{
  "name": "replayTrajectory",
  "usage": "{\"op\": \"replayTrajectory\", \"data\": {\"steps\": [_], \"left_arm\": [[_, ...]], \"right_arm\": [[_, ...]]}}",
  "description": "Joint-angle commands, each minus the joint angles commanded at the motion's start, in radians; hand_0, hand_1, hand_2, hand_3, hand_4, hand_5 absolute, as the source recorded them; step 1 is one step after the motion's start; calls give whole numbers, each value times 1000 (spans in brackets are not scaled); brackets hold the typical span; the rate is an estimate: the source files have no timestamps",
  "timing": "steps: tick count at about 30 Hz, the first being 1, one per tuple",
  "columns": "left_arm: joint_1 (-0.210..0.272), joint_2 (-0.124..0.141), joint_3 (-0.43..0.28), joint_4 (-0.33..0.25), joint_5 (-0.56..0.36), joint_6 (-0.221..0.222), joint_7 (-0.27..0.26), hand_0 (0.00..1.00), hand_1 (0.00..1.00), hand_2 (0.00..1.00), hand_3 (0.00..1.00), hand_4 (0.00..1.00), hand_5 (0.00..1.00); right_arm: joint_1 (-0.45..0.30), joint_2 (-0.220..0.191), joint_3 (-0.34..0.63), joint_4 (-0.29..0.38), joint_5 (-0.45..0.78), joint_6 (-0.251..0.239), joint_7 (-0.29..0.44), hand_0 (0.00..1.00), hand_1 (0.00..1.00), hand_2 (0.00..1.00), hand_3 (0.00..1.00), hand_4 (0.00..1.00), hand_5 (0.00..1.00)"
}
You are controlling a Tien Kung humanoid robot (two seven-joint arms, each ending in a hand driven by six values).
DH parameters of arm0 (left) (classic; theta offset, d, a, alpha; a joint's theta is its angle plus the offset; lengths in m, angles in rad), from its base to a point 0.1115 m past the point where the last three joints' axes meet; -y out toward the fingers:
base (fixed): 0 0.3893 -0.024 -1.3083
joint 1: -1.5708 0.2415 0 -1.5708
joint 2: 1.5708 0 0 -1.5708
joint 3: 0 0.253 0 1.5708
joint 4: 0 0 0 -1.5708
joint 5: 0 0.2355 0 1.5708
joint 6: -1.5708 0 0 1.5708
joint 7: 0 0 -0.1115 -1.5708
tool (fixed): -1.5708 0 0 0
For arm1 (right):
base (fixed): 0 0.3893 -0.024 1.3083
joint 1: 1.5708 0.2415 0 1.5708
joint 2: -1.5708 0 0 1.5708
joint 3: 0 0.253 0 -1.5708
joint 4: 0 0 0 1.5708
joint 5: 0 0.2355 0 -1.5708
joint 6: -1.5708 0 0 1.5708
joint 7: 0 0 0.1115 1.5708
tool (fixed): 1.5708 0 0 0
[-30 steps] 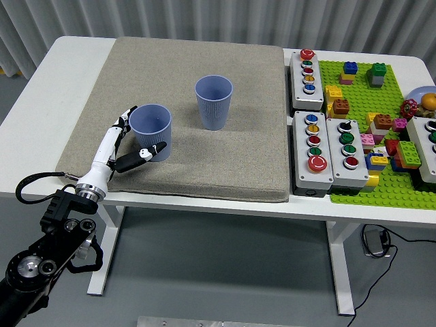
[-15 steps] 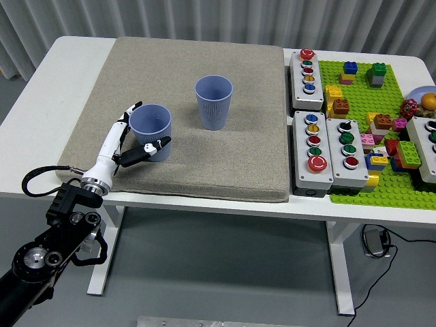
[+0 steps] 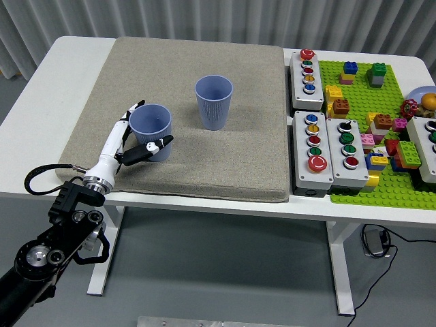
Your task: Pick cup pour cup place
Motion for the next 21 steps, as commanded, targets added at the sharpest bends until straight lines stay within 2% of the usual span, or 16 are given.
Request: {"op": "replayTrajectory", "data": {"steps": [1, 2, 7, 8, 10, 13, 14, 19, 20, 21], "left_arm": [[0, 0, 0, 0, 0, 0, 0, 856, 869, 998, 998, 998, 445], [0, 0, 1, 0, 0, 0, 0, 726, 768, 998, 998, 998, 448], [-2, -3, 4, 2, 2, -1, 1, 726, 768, 998, 998, 998, 448], [-2, -3, 4, 2, 2, -1, 1, 695, 714, 900, 982, 979, 436], [-9, -10, 33, -6, -25, 21, -7, 695, 714, 900, 982, 979, 436], [-9, -12, 41, -7, -30, 32, -11, 695, 714, 900, 982, 979, 436], [-9, -13, 44, -7, -31, 37, -13, 650, 653, 757, 838, 962, 414], [-9, -16, 51, -7, -41, 58, -22, 650, 653, 757, 838, 962, 414], [-10, -16, 51, -6, -43, 65, -22, 607, 593, 657, 706, 943, 395], [-11, -16, 50, -5, -44, 71, -22, 607, 593, 657, 706, 943, 395]], "right_arm": [[0, 0, 0, 0, 0, 0, 0, 691, 661, 602, 598, 2, 255], [0, 0, 0, 0, 0, 0, 0, 691, 661, 602, 598, 2, 255], [2, 0, 0, 0, 0, 0, 0, 691, 661, 602, 598, 2, 255], [2, 0, 0, 0, 0, 0, 0, 691, 661, 602, 599, 2, 255], [5, -1, 2, 0, 0, 1, 0, 691, 661, 602, 599, 2, 255], [6, -1, 3, 0, 0, 1, -1, 691, 661, 602, 599, 2, 255], [6, -1, 3, 0, 0, 1, -1, 691, 661, 602, 598, 2, 255], [5, -1, 4, 1, 0, 1, -1, 691, 661, 602, 598, 2, 255], [6, -1, 4, 1, 0, 1, -1, 692, 661, 603, 598, 2, 255], [6, -1, 4, 1, 0, 1, -1, 692, 661, 603, 598, 2, 255]]}}
